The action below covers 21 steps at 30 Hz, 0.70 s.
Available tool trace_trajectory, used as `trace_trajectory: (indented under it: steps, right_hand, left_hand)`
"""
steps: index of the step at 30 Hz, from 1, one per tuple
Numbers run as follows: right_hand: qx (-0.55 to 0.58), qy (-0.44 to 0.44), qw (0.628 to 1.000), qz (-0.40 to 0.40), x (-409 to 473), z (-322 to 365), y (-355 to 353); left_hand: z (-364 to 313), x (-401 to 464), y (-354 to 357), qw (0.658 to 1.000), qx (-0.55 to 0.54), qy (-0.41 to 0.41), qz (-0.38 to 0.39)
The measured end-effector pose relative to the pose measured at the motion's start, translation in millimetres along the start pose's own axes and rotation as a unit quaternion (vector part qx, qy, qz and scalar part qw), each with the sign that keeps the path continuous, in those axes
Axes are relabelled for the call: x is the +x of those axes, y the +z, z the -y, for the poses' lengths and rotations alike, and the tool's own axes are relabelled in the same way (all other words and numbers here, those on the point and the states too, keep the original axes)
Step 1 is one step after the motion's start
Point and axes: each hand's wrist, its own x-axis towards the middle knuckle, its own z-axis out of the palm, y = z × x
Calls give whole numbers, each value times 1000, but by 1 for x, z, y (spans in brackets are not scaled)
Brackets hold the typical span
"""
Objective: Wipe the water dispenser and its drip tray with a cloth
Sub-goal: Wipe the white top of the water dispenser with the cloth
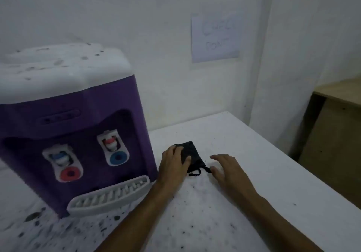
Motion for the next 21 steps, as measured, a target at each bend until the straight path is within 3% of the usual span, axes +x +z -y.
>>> trace_trajectory:
  steps: [5, 10, 16, 21]
  right_hand:
    - [-8, 15, 1000, -4, 3, -5, 7]
    - [-12, 2, 1000, -14, 0, -8, 9]
    - [-28, 0, 1000, -1, -1, -6, 8]
    - [-37, 17, 999, 11, -3, -7, 8]
  left_hand:
    - [9, 20, 9, 995, 42, -87, -25]
    - [13, 27, 14, 990, 82, -114, -18]
    - [8, 25, 19, 995, -80, -50, -46]
    - [1, 27, 8, 946, -266, -178, -50]
